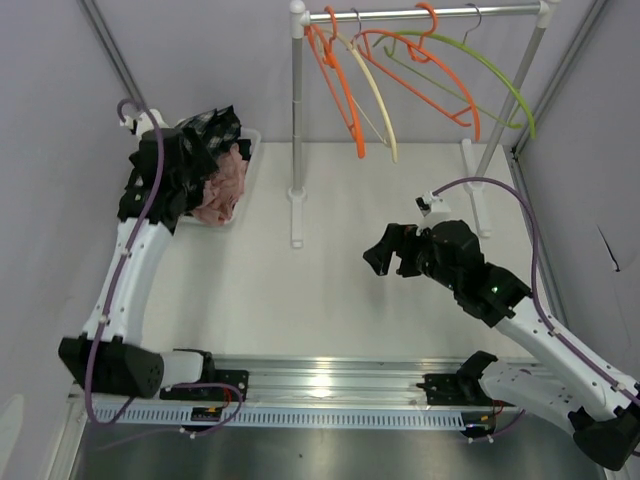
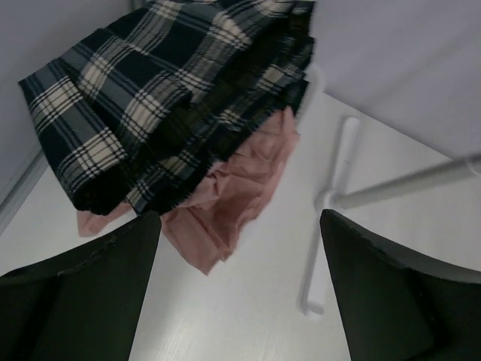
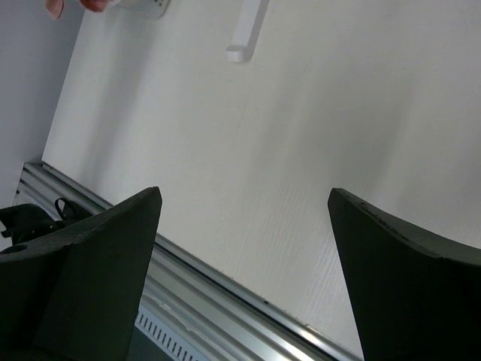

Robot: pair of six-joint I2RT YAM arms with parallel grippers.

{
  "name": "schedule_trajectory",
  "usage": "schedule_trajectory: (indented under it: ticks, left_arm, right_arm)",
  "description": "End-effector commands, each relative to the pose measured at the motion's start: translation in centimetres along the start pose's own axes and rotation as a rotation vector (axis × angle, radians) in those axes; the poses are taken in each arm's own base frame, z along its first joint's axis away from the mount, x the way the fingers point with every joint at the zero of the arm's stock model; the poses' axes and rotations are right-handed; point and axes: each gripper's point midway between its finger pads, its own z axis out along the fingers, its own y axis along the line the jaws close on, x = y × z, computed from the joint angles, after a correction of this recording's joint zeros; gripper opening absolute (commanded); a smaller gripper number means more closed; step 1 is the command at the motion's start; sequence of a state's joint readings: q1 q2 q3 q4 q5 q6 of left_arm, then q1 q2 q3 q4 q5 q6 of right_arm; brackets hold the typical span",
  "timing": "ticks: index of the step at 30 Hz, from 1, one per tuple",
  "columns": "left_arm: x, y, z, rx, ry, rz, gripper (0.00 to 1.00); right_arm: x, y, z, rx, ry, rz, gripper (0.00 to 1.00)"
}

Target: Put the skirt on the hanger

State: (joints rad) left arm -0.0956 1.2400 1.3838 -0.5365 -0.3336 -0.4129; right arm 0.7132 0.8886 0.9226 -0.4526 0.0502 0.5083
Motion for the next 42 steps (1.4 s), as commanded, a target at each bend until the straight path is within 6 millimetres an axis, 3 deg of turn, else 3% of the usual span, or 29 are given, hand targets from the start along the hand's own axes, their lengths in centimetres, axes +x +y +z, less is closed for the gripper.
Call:
schedule_trajectory:
  ticks: [1, 3, 7, 9, 13, 17, 20, 24, 35, 41, 42]
  left_arm:
    - [-2.5, 1.9, 3.6, -0.129, -0.06, -0.093, 0.93]
    - [-1.8, 2.5, 5.2, -0.165, -0.046, -0.092, 0.93]
    - [-2.9, 2.3, 5.4, -0.145, -0.192, -0.071, 0.87]
    - [-2.9, 3.4, 5.1, -0.221, -0.192, -0.084, 0.8]
    - [-0.5, 5.0, 6.1, -0.232, -0.157, -0.111, 0.84]
    - [1.4, 3.9, 7.1, -0.172, -0.07, -0.057, 0.79]
    - [0.4, 3.2, 6.2, -0.107, -0.121, -0.053, 0.83]
    - [0.1, 2.8, 7.5, -0.127, -0.078, 0.001, 0.86]
    - [3.2, 4.2, 13.1, -0.232, -0.035, -0.014, 0.93]
    - [4.8, 4.6, 14.6, -0.257, -0.003, -0.009, 0.89]
    - [4.8, 5.7, 15.0, -0.276, 0.001, -0.016, 0.87]
  right_arm:
    - [0.7, 2.0, 0.5, -0.103, 0.03, 0.032, 0.99]
    - [1.1, 2.0, 0.8, -0.102, 0.05, 0.037, 0.99]
    - [1.8, 1.9, 1.3, -0.102, 0.078, 0.027, 0.99]
    - [2.1, 1.9, 1.5, -0.104, 0.086, 0.02, 0.99]
    - [2.7, 1.5, 2.1, -0.092, 0.111, 0.011, 0.99]
    - [2.9, 1.5, 2.5, -0.096, 0.116, 0.002, 0.99]
    - [3.2, 1.3, 2.8, -0.092, 0.123, -0.002, 1.0]
    - [3.3, 1.4, 3.2, -0.098, 0.125, -0.002, 0.99]
    - [2.8, 1.9, 3.8, -0.104, 0.134, -0.014, 0.99]
    - [3.1, 1.5, 4.2, -0.091, 0.151, -0.031, 0.99]
    - [3.2, 1.4, 4.2, -0.088, 0.153, -0.031, 0.99]
